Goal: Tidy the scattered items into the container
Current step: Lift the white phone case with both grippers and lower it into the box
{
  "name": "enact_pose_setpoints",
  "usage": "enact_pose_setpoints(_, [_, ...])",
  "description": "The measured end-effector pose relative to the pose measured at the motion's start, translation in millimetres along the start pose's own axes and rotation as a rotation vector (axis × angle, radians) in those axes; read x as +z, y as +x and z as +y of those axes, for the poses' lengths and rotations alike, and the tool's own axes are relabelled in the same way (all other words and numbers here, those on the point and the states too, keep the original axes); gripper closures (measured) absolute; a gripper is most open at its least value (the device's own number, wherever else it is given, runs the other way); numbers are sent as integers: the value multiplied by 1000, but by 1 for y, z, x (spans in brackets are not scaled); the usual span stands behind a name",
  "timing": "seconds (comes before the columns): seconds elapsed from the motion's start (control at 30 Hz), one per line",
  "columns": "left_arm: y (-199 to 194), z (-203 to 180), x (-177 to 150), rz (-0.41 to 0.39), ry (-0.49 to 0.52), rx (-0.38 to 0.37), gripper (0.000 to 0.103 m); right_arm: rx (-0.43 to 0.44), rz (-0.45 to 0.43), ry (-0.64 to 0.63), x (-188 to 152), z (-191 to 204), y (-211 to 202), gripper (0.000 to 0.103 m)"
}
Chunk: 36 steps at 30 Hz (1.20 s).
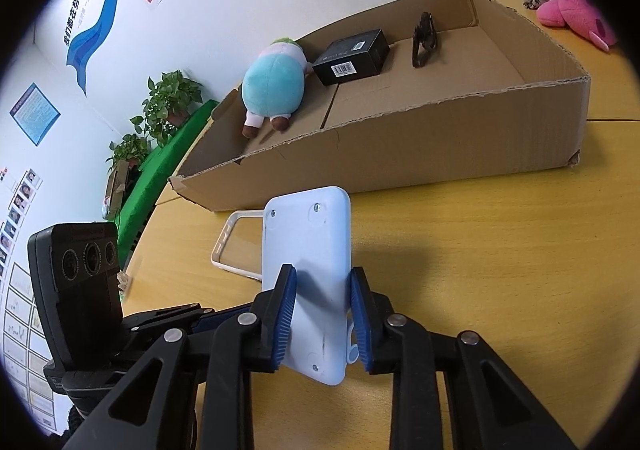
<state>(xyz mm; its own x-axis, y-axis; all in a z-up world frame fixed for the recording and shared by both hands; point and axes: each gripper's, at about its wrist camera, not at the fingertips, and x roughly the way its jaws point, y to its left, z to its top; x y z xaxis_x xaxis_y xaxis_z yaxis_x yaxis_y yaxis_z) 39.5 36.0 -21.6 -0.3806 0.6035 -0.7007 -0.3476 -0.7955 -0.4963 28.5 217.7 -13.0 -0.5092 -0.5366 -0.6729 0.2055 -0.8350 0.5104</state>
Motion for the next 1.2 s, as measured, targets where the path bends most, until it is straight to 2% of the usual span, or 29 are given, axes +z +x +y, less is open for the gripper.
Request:
enact_pose_setpoints(0.27, [-8, -3, 4, -25, 11, -2, 75, 5, -27, -10, 2, 6, -9, 78])
enact_pose_setpoints(0.57, [-26, -9, 20, -69, 30, -2, 75, 10, -59, -44, 19, 22, -19, 78])
enact_pose_setpoints(0.93, [-54, -11, 58, -137, 54, -4, 75, 19, -110, -101, 61, 49, -30, 78])
enact_pose_setpoints(1.2, [-73, 3, 90, -169, 50, 8, 74, 34, -121, -136, 97, 72, -20, 78])
